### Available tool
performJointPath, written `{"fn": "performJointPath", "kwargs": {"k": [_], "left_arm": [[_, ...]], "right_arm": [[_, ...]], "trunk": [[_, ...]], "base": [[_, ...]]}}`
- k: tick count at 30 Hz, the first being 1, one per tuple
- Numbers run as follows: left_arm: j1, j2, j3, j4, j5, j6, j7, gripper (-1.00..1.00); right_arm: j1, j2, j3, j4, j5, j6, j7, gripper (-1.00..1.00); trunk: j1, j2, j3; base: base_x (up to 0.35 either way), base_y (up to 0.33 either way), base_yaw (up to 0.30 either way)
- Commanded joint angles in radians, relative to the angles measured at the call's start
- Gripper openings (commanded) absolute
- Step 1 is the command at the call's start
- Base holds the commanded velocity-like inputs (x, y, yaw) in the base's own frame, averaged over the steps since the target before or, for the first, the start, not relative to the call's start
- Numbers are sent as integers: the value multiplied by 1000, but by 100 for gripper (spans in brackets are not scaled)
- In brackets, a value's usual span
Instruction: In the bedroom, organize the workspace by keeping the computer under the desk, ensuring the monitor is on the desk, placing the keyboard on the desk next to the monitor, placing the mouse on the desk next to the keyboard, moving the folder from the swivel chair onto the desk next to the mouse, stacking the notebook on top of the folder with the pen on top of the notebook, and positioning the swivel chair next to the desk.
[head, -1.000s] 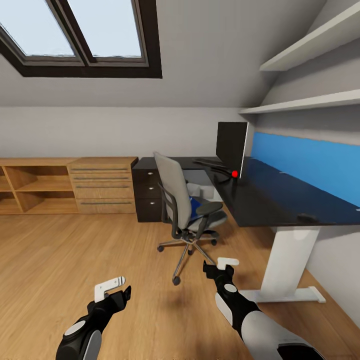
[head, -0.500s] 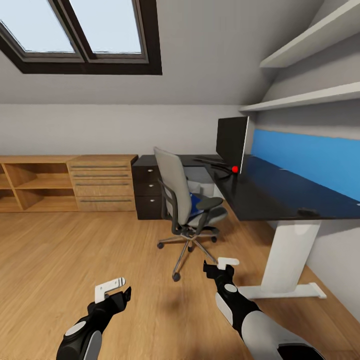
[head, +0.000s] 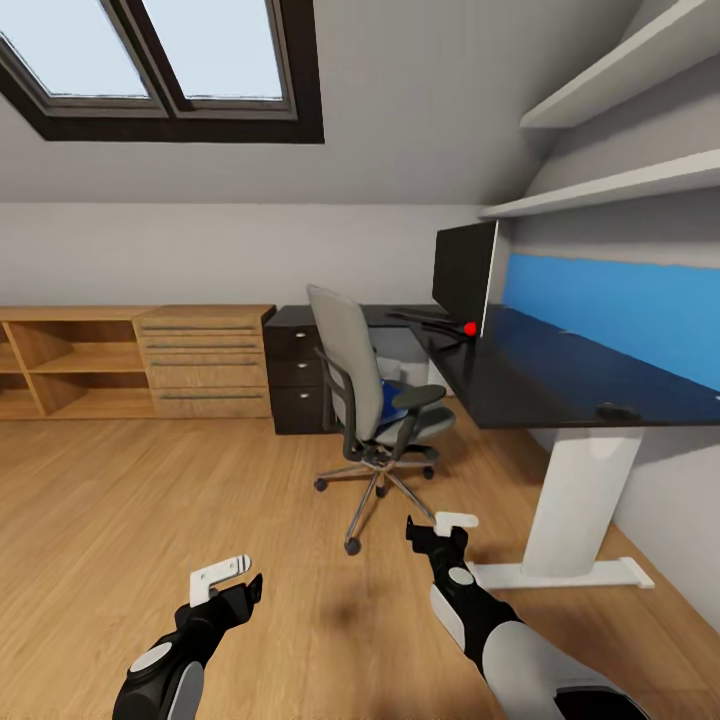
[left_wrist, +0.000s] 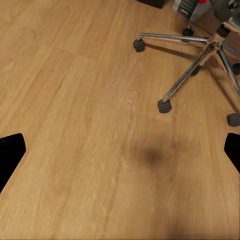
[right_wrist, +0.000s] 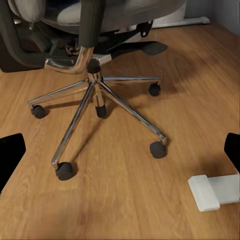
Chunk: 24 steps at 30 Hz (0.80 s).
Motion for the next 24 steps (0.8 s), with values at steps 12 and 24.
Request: {"fn": "performJointPath", "kwargs": {"k": [12,24], "left_arm": [[-1,0,0,-3,11,4,7,100],[-1,4,3,7,11,1,0,100]], "right_arm": [[-104,-29,-11,6,0,167,-8,100],[-123,-44,-8,35,5,156,-7,100]], "trunk": [[34,-64,-29],[34,-64,-29]], "base": [[0,0,0],[7,0,0]]}}
